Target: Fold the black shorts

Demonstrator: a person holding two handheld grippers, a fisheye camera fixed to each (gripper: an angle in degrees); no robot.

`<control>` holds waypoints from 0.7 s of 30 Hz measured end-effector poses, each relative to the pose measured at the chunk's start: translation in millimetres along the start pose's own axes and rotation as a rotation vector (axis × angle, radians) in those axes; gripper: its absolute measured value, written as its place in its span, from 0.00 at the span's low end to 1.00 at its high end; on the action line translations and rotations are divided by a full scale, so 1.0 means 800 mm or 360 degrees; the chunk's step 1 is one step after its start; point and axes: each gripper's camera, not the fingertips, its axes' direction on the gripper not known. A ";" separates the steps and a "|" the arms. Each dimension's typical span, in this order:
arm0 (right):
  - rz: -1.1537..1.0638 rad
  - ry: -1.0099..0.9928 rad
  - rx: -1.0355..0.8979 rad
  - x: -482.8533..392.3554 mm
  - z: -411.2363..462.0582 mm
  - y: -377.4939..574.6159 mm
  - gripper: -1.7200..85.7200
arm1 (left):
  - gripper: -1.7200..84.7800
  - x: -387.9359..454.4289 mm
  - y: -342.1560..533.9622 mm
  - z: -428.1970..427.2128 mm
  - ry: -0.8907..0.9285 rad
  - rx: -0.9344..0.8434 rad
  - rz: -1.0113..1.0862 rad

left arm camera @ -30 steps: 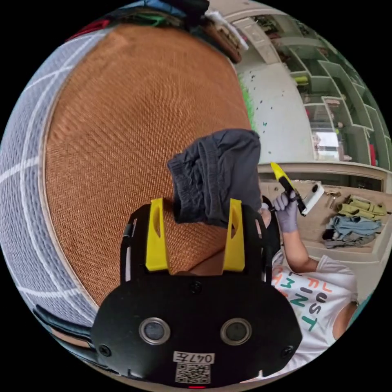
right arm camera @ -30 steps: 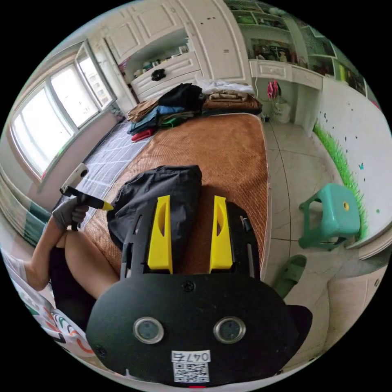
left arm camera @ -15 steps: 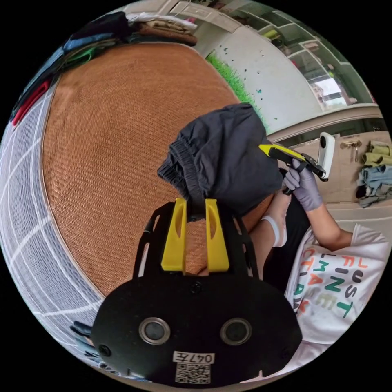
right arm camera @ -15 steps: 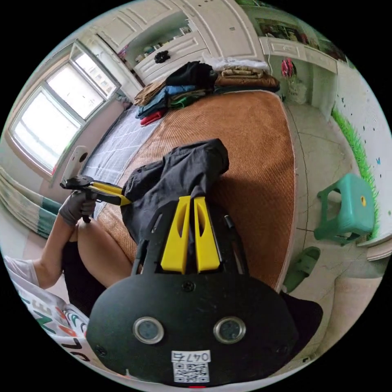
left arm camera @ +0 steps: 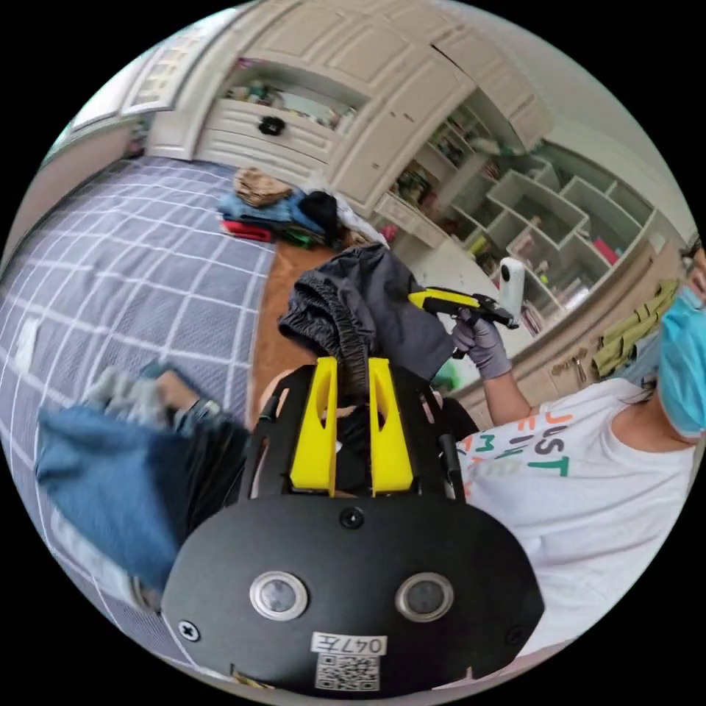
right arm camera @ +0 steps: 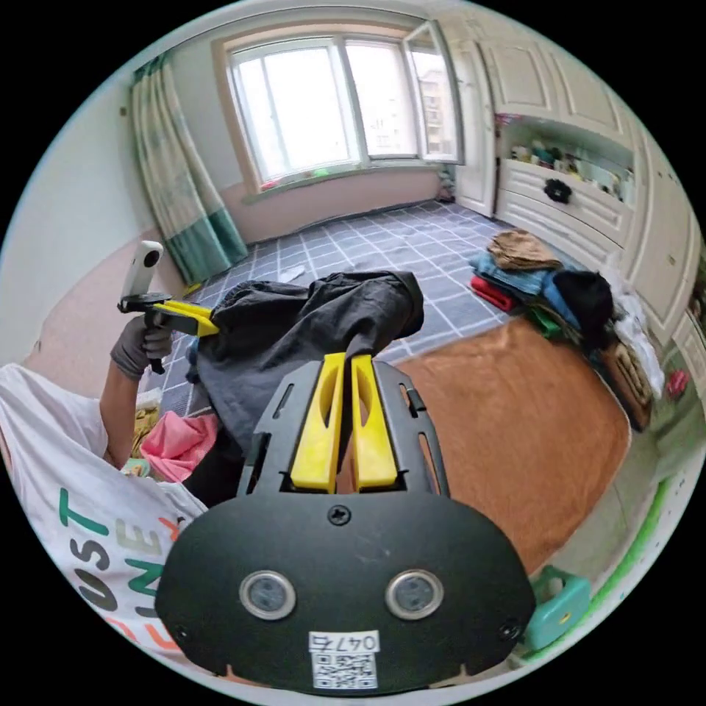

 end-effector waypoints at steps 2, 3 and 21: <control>-0.0250 -0.0210 0.0007 -0.074 0.058 -0.070 0.01 | 0.10 -0.015 0.058 -0.165 -0.0148 0.0213 -0.0154; -0.0301 -0.0256 0.0017 -0.092 0.071 -0.088 0.01 | 0.10 -0.016 0.071 -0.200 -0.0196 0.0257 -0.0182; -0.0233 -0.1126 -0.0304 -0.143 0.325 -0.110 0.03 | 0.23 -0.279 0.357 -0.592 -0.0663 0.0332 -0.1584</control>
